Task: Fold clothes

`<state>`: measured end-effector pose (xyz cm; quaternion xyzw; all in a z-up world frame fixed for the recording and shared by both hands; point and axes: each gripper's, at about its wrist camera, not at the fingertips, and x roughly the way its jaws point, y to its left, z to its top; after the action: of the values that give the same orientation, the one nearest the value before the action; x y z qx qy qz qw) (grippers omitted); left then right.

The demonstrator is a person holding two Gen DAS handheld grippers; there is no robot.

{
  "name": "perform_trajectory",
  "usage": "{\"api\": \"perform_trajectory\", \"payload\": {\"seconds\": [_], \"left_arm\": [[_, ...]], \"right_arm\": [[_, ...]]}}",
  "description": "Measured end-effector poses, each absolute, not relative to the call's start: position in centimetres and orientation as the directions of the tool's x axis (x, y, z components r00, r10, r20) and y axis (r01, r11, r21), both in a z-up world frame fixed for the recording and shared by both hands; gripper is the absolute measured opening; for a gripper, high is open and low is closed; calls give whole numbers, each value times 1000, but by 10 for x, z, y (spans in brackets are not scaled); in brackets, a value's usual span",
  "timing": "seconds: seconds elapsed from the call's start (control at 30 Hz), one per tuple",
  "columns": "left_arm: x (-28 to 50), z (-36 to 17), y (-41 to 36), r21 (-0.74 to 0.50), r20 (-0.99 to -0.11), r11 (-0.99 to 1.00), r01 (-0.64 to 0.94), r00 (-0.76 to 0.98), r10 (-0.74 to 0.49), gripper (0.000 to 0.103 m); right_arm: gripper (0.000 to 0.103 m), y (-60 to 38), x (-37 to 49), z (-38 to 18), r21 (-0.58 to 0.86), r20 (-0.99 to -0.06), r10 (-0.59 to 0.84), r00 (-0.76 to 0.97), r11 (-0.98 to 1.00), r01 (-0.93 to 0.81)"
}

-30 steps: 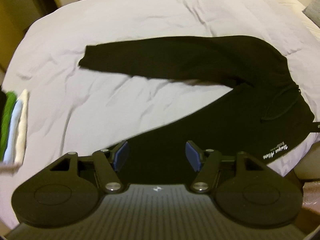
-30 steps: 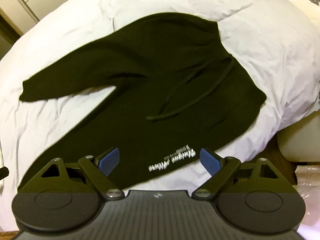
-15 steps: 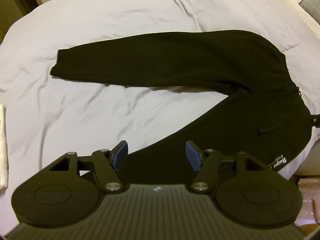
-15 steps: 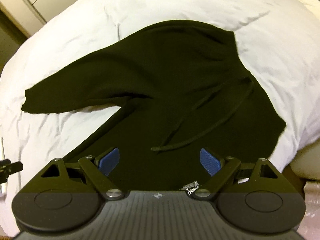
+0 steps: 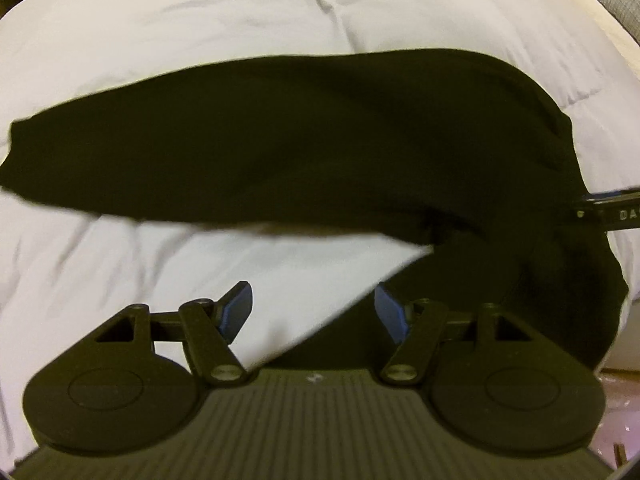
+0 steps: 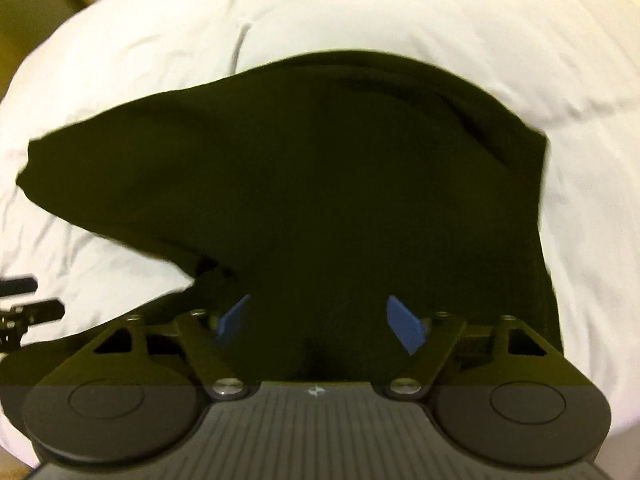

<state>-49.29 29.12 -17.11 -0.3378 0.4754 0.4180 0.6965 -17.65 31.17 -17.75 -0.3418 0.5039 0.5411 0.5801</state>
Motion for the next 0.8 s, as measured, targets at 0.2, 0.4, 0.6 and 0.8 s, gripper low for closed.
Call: {"api": "perform_trajectory", "payload": {"seconds": [0.2,0.4,0.6,0.8], "left_arm": [[-469,-186,356,-44,-930,504,-862,220,294,61],[-461,-202,433,24,-917,647,-762,240,317,61],[-458,-215,493,65,-910,742,-667,266,319,59],[-460,-237,535,81,-914,800,-595,276,297,66]], "right_arm": [[71,373,-165,-187,140,-939,323,-121,37,-989],[61,428,-155,-183,96,-911,380,-160,-181,-979],[51,467,-144,-183,77,-901,383,-204,-321,-944],[51,493,-133,-198,17,-926,334,-176,-428,-904]]}}
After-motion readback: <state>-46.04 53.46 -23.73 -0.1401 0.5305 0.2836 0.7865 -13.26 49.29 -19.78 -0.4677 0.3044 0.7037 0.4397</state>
